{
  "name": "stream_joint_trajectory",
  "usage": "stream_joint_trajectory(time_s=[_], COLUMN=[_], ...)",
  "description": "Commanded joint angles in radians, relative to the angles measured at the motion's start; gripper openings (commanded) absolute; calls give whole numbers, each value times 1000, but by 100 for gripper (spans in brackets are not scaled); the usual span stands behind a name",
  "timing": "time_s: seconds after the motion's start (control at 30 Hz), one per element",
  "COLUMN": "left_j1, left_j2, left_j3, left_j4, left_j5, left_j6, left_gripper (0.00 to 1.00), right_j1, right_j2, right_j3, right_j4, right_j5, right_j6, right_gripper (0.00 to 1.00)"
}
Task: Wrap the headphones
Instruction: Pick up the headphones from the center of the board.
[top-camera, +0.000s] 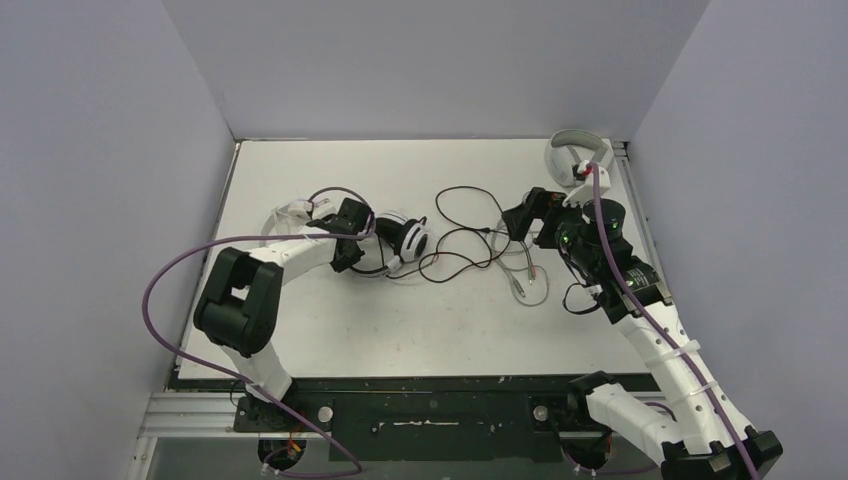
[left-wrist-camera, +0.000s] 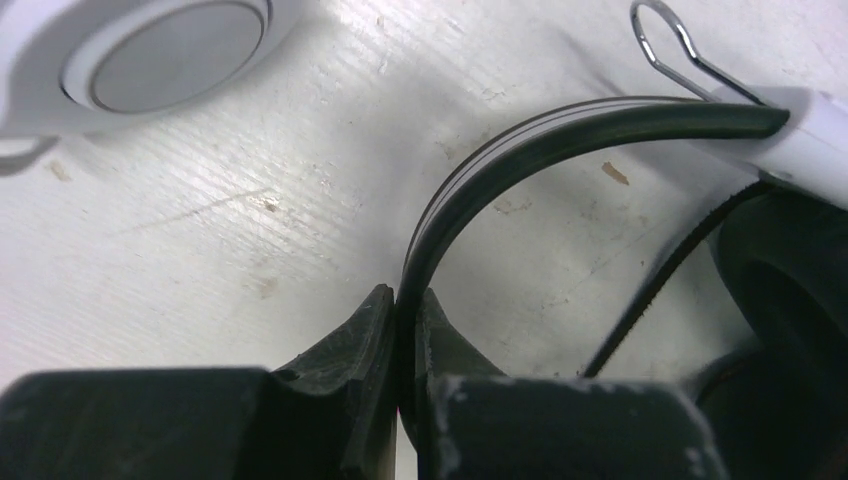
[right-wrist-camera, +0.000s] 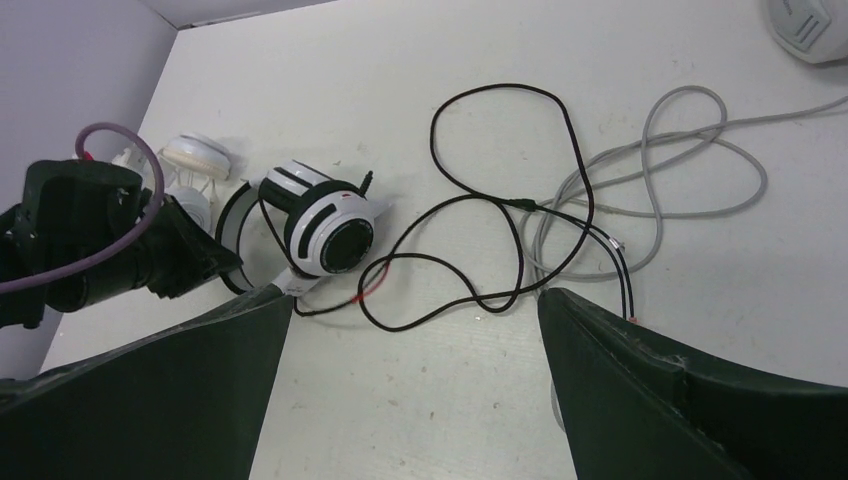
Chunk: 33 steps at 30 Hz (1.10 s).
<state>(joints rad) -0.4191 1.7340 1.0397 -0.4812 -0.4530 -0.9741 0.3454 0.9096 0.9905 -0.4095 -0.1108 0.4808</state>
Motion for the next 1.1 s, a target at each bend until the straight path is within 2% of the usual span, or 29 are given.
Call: stream_joint_trajectory(time_s=[0.0, 0.17, 0.5, 0.63, 0.8, 0.9, 1.0, 1.07], left_j1=[7, 27, 29, 29, 26, 27, 28, 27], left_j2=[-114, -197, -392, -424, -480, -490, -475, -464], left_j3=[66, 126, 293, 364, 355, 365, 439, 507], left_j4=[-50, -179, -302, -340, -314, -313, -356, -400], left_j5=[-53, 16, 72, 125, 160, 182, 188, 202], left_j6=[205, 283, 352, 357, 358, 363, 377, 387], left_gripper=[0, 0, 0, 0, 0, 0, 0, 0], right_j1=[-6, -4, 30, 100, 237, 270, 271, 271], right_j2=[-8, 13, 41, 68, 164, 190, 158, 126], right_j3=[-20, -48, -149, -161, -39, -11, -69, -162], right_j4=[101, 166, 336, 393, 352, 349, 395, 496], right_j5=[-70, -163, -336, -301, -196, -170, -164, -148], right_j6=[-85, -122, -151, -154, -161, -179, -220, -234], right_gripper=[100, 100, 99, 100, 100, 100, 100, 100])
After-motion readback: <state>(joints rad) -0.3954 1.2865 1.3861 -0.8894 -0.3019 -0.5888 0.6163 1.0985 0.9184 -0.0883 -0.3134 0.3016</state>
